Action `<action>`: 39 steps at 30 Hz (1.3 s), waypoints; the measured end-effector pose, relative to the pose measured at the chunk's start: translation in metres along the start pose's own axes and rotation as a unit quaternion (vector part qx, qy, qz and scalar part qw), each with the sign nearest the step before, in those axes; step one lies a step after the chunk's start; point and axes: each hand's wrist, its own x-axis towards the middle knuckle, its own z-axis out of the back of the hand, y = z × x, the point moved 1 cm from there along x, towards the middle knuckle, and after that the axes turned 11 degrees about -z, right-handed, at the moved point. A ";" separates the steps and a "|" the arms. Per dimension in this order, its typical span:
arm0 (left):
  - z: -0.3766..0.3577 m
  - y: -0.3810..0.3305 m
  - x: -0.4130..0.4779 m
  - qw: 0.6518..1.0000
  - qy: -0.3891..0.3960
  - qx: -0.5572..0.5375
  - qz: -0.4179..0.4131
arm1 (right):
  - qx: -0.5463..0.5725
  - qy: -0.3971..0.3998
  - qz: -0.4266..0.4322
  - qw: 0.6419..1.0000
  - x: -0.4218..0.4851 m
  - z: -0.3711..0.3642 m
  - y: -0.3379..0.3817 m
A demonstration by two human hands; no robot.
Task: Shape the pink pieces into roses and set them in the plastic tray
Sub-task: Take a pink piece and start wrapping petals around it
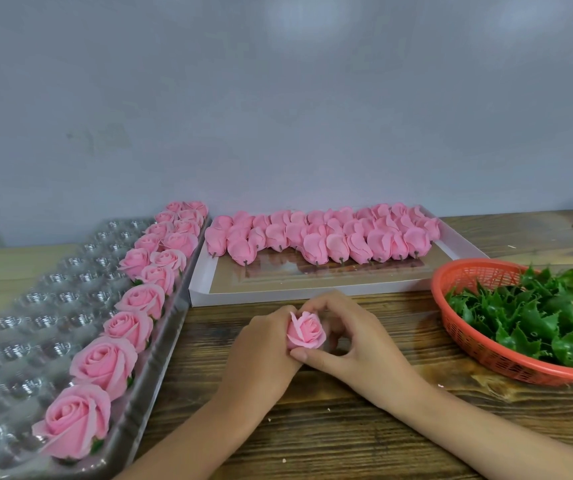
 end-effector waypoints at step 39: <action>0.004 -0.010 -0.002 0.998 -0.035 0.009 0.049 | 0.143 -0.038 -0.060 0.987 0.001 0.005 -0.002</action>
